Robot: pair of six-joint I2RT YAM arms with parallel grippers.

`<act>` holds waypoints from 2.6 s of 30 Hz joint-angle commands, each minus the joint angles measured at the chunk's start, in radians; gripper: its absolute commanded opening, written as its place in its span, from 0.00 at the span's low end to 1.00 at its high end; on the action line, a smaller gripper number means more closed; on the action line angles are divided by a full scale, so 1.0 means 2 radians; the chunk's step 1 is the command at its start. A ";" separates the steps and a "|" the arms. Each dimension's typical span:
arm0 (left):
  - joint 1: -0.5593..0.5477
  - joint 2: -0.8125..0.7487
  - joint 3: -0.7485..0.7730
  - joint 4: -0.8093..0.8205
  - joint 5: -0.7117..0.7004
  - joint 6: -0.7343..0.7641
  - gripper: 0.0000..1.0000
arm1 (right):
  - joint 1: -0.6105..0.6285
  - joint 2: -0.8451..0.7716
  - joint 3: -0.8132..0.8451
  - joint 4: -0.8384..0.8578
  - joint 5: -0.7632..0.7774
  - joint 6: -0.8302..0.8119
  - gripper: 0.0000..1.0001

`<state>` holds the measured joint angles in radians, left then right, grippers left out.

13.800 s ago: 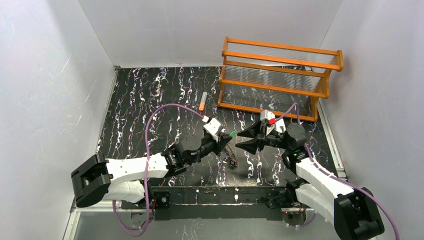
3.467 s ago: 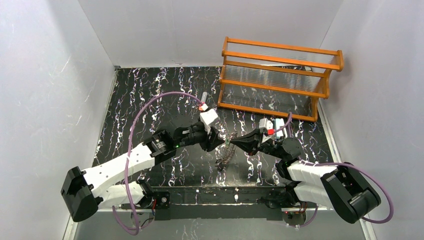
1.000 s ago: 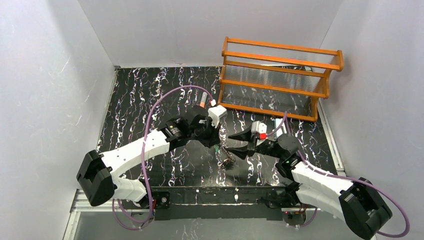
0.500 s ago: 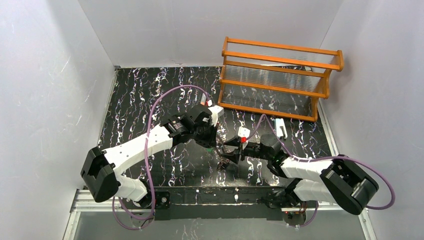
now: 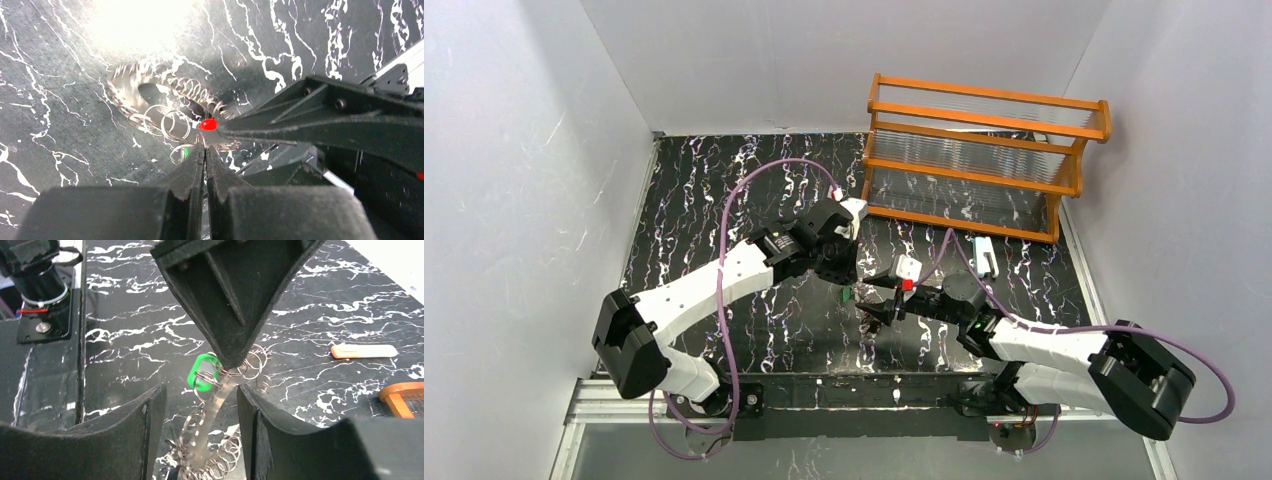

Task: Remove the keys from the keyring

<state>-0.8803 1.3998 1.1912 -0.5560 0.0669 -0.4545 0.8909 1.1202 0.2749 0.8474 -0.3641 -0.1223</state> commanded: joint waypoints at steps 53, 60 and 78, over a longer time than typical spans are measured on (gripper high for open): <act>0.001 -0.013 0.039 0.015 -0.154 -0.258 0.00 | 0.072 0.031 -0.028 0.172 0.203 0.041 0.58; 0.001 -0.033 0.004 0.062 -0.135 -0.309 0.00 | 0.083 0.124 -0.026 0.292 0.265 0.143 0.58; 0.001 -0.043 -0.031 0.091 -0.105 -0.335 0.00 | 0.082 0.223 -0.015 0.479 0.338 0.185 0.57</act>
<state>-0.8799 1.3613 1.1423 -0.4057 -0.1539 -1.1011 1.0527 1.5330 0.2150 1.4891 0.2550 0.2272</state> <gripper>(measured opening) 0.010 0.583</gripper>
